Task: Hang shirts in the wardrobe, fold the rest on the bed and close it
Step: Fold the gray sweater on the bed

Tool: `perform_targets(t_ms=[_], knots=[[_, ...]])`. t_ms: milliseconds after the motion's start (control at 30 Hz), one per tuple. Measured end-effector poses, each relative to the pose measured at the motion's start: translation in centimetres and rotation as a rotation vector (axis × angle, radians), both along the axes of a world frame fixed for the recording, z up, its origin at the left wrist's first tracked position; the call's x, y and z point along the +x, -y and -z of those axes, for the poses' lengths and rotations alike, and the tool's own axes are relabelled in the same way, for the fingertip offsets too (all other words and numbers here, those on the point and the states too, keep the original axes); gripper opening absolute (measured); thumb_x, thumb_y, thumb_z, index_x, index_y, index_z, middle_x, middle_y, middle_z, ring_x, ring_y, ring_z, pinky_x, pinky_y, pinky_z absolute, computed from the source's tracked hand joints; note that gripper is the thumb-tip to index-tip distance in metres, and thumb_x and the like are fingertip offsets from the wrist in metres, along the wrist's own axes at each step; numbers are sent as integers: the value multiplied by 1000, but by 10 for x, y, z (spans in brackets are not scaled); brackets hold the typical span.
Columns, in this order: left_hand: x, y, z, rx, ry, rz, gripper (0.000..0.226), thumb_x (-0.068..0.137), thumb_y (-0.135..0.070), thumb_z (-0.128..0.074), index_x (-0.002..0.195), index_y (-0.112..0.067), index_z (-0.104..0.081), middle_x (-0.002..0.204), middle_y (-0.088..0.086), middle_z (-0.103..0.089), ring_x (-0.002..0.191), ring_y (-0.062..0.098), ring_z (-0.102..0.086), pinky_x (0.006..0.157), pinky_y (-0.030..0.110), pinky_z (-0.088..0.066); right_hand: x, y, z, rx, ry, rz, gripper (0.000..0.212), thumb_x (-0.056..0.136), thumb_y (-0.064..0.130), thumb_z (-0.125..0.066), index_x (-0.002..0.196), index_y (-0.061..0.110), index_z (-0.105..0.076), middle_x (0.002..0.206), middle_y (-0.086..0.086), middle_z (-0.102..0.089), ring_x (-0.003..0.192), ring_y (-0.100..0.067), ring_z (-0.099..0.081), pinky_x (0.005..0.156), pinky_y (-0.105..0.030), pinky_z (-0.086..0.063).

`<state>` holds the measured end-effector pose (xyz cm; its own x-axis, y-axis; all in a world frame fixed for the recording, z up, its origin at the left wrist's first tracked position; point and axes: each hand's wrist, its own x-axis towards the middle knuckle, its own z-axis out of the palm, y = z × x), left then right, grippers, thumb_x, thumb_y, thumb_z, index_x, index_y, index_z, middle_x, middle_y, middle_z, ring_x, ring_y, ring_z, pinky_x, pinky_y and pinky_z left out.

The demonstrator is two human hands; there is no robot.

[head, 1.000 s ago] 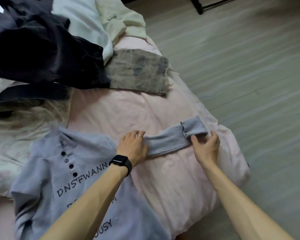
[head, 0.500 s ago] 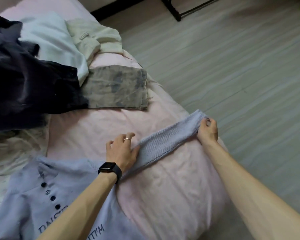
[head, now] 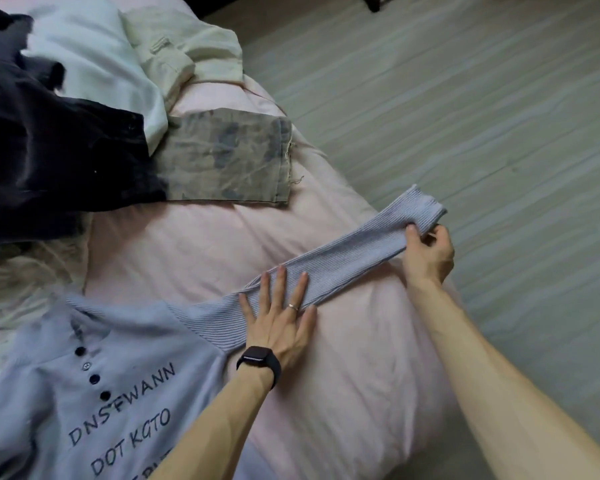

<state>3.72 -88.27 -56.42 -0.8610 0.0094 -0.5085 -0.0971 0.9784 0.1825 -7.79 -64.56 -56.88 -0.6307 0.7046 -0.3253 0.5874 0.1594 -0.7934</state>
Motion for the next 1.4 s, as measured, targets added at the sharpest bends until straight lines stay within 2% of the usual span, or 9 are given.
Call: perform_targets(t_ms=[167,267,433,533,633,767,1067,1200,1400], knots=[[-4,-1,7,1,95,9,64,94,-70,-10,138,-58,35,152,-14,44,140,18,43,107,62,29,20,-6,8,-156,126,-120,20,91,26,-70,105,12,-65,107,-14,-73,90,-28,-67,91,-40,-53],[-11,12,-10,201,66,-47,66,94,-70,-29,152,-54,-3,164,-13,18,150,15,24,113,57,21,34,7,-20,-137,-43,-183,10,93,27,-68,98,24,-60,101,-5,-73,64,-11,-68,79,-34,-55],[10,49,-91,808,-135,-766,57,80,-73,-48,111,-32,-73,122,-11,-69,121,9,-58,106,39,-43,81,87,-94,-10,-275,-612,11,89,28,-73,98,28,-66,86,15,-67,77,-2,-65,69,-13,-46],[35,88,-126,1177,97,-1183,65,73,-77,-54,105,-24,-74,111,4,-74,104,25,-71,86,38,-55,126,148,-120,57,-430,-966,24,81,2,-74,99,18,-72,98,12,-66,88,-6,-64,73,-15,-50],[81,153,-140,1361,242,-1238,70,83,-69,-60,118,-9,-69,116,17,-70,110,34,-67,99,49,-52,179,215,-130,141,-485,-1286,25,78,2,-76,98,16,-76,103,2,-69,95,-20,-67,81,-31,-55],[154,227,-133,877,-77,-1223,6,89,-12,-73,94,-13,-76,95,9,-76,102,36,-69,84,34,-58,244,269,-127,88,-368,-1457,32,84,24,-71,116,27,-68,127,7,-61,112,-14,-62,90,-25,-53],[307,342,-67,402,41,-1467,14,89,-14,-64,99,-20,-71,103,5,-69,97,24,-60,82,26,-42,317,309,-58,695,375,-1939,70,94,41,-46,157,23,-22,168,-2,-6,153,-20,-14,115,-37,-34],[322,334,-55,401,25,-1420,20,86,-20,-68,106,-21,-67,102,2,-66,99,26,-60,78,24,-38,311,316,-50,522,394,-1781,63,93,41,-57,150,18,-41,162,-5,-30,146,-23,-32,114,-36,-36],[339,315,-49,457,199,-1298,23,85,-20,-64,106,-26,-61,106,4,-66,103,29,-60,82,31,-47,259,351,-69,-469,458,-519,27,89,42,-73,95,19,-60,85,-1,-63,77,-12,-61,73,-31,-49]])
